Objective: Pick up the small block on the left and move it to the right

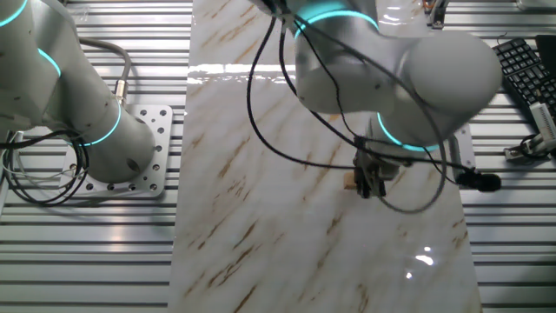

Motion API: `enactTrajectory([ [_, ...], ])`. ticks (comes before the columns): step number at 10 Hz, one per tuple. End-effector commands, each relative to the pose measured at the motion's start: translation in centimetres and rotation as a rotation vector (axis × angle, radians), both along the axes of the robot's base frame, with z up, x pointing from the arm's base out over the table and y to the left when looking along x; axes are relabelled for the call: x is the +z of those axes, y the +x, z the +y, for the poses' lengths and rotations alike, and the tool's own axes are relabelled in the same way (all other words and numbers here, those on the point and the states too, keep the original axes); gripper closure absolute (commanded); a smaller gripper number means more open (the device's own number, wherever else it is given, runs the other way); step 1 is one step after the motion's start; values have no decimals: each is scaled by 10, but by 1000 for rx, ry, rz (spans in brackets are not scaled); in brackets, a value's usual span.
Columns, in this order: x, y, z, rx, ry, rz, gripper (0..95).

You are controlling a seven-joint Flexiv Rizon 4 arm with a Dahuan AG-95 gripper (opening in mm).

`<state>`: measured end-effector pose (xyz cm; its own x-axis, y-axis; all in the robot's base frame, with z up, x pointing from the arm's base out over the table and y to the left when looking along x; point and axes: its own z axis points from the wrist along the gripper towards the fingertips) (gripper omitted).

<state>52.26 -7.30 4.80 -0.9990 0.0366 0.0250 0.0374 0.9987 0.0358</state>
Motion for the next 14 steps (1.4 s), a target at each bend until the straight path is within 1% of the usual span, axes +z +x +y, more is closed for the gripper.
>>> enactTrajectory([
  [1, -5, -6, 12, -36, -29, -23, 950],
  [3, -5, -10, 22, -77, -37, -25, 950],
  [5, -4, -11, 32, -101, -46, -28, 950],
  [6, -5, -11, 33, -102, -40, -35, 950],
  [9, -8, -11, 33, -98, -33, -41, 950],
  [12, -18, -11, 33, -98, -30, -51, 950],
  [13, -21, -11, 33, -98, -30, -50, 950],
  [14, -21, -11, 33, -95, -34, -27, 950],
])
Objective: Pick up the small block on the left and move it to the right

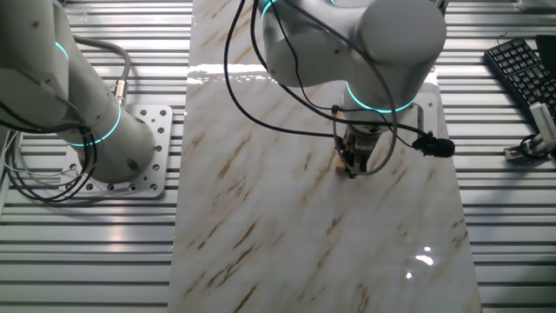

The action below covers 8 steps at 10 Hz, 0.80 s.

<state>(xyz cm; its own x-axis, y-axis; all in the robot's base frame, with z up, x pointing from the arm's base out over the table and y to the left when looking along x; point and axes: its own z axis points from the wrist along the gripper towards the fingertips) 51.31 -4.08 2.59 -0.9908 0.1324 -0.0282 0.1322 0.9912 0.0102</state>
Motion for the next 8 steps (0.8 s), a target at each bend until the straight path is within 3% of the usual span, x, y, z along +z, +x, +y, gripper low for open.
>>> enactTrajectory([
  [1, 1, -1, 1, -2, 3, 14, 950],
  [4, 0, -1, 1, 3, 34, 12, 950],
  [5, 0, -1, 1, 16, 36, 12, 760],
  [6, 0, -1, 1, 27, 36, 12, 380],
  [7, 0, -1, 1, 36, 36, 10, 380],
  [8, 0, -1, 1, 42, 36, 7, 190],
])
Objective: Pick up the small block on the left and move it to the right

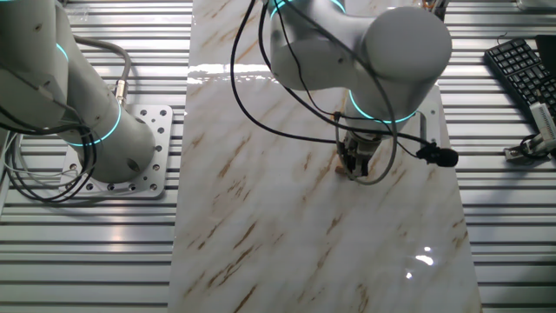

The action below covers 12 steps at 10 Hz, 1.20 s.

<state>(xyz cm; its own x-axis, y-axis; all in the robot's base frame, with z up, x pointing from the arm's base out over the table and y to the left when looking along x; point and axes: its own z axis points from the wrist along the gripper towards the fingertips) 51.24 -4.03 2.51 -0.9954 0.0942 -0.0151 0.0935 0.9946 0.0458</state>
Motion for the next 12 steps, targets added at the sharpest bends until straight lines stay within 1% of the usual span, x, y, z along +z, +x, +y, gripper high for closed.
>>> enactTrajectory([
  [1, 1, 0, 0, 15, -4, -4, 190],
  [2, 1, 0, 0, 17, -1, -3, 0],
  [3, 2, 0, 0, 15, 1, 3, 0],
  [4, 3, 0, 0, 15, 1, 3, 190],
  [7, 20, -1, 0, 16, -1, 14, 190],
  [9, 26, -2, -1, 21, 0, 16, 570],
  [10, 29, -3, -2, 30, -2, 16, 570],
  [11, 31, -3, -2, 39, -1, 15, 760],
  [12, 33, -3, -2, 44, -1, 15, 760],
])
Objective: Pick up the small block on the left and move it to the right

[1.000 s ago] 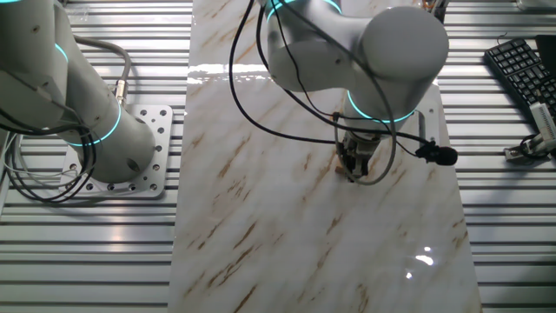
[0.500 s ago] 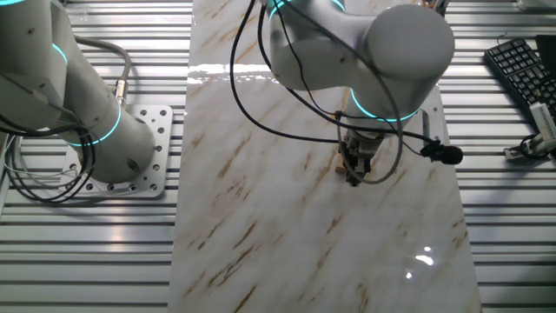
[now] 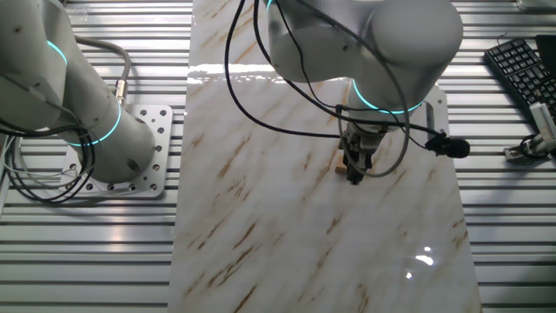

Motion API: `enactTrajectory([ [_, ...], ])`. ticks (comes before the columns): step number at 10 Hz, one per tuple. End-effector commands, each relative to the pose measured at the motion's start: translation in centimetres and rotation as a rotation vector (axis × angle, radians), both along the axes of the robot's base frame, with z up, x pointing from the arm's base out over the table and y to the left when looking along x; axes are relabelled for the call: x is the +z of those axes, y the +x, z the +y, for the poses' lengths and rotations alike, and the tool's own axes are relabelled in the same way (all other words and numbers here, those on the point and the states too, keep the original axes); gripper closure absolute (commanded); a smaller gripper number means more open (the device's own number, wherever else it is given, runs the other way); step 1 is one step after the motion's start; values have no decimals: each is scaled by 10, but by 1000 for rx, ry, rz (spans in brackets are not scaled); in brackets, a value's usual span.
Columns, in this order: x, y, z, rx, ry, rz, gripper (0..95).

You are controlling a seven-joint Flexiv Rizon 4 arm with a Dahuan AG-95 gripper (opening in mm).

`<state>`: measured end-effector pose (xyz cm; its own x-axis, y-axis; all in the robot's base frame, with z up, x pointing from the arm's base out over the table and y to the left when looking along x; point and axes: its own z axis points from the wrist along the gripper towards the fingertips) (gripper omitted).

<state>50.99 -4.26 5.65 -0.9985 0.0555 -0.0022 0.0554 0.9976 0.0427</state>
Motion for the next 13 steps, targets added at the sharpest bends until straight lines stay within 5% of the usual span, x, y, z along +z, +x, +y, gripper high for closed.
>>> enactTrajectory([
  [1, 9, -2, 0, 53, 1, 19, 950],
  [3, 17, -4, -1, 125, -7, 47, 950],
  [5, 24, -7, -1, 198, 14, 120, 950],
  [6, 26, -7, -1, 229, 54, 151, 950],
  [7, 27, -8, -1, 247, 67, 158, 950],
  [11, 35, -10, -1, 385, 122, 273, 950],
  [13, 35, -10, -1, 419, 138, 301, 950],
])
